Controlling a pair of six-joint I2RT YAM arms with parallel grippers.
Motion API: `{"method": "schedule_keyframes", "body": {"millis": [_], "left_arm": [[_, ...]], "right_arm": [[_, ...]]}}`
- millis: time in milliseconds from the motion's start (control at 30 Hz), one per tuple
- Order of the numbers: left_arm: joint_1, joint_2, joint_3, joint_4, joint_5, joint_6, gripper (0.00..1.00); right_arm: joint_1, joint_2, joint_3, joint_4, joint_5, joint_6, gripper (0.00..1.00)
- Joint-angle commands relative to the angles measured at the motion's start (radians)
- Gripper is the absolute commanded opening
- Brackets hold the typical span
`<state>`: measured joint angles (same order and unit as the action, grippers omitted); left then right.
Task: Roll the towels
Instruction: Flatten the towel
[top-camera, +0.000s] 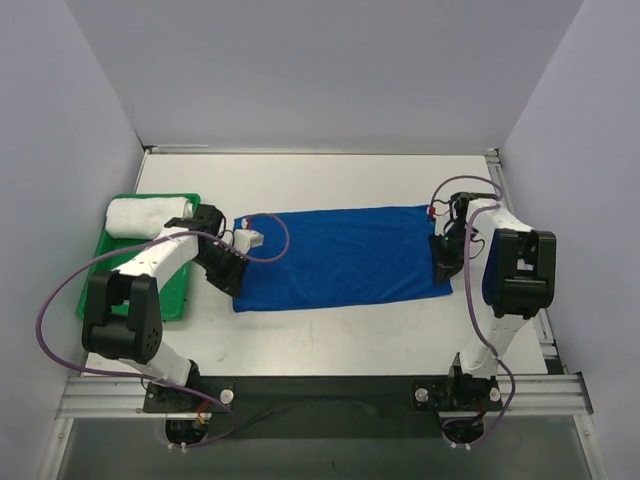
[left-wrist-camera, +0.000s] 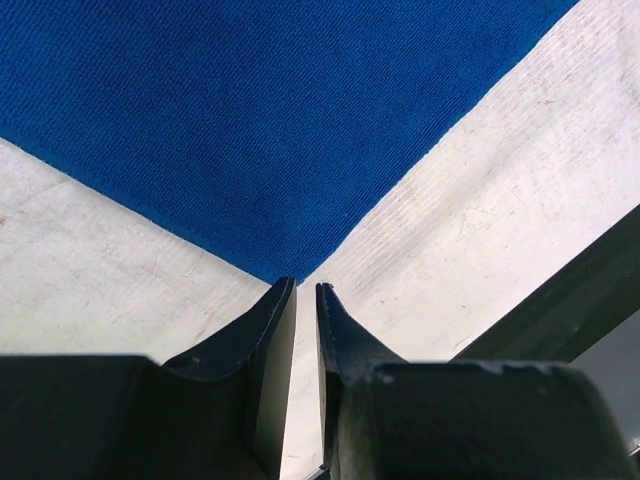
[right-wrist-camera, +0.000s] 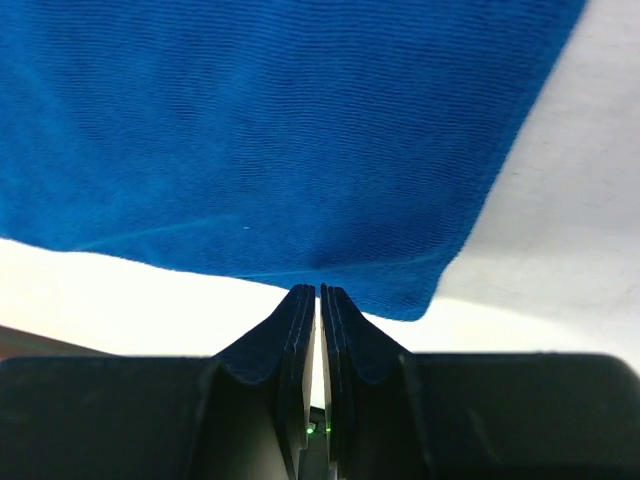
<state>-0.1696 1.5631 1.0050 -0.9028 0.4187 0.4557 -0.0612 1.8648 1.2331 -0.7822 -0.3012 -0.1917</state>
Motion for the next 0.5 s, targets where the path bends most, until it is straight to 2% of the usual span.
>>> {"method": "schedule_keyframes", "body": {"millis": [0,333,467], "left_arm": [[-0.024,-0.009,-0.006,0.024,-0.020,0.008,0.24],[-0.073,0.054,0.004,0.047,-0.070,-0.009,0.22],[-0.106,0.101,-0.009,0.045,-0.136,0.004,0.22]], "right_arm": [[-0.020,0.002,-0.020,-0.025,0.059,-0.014,0.09],[-0.038,0.037,-0.057,-0.009,0.103,-0.045,0.09],[-0.035,0.076,-0.058,-0.005,0.117,-0.051,0.09]]}}
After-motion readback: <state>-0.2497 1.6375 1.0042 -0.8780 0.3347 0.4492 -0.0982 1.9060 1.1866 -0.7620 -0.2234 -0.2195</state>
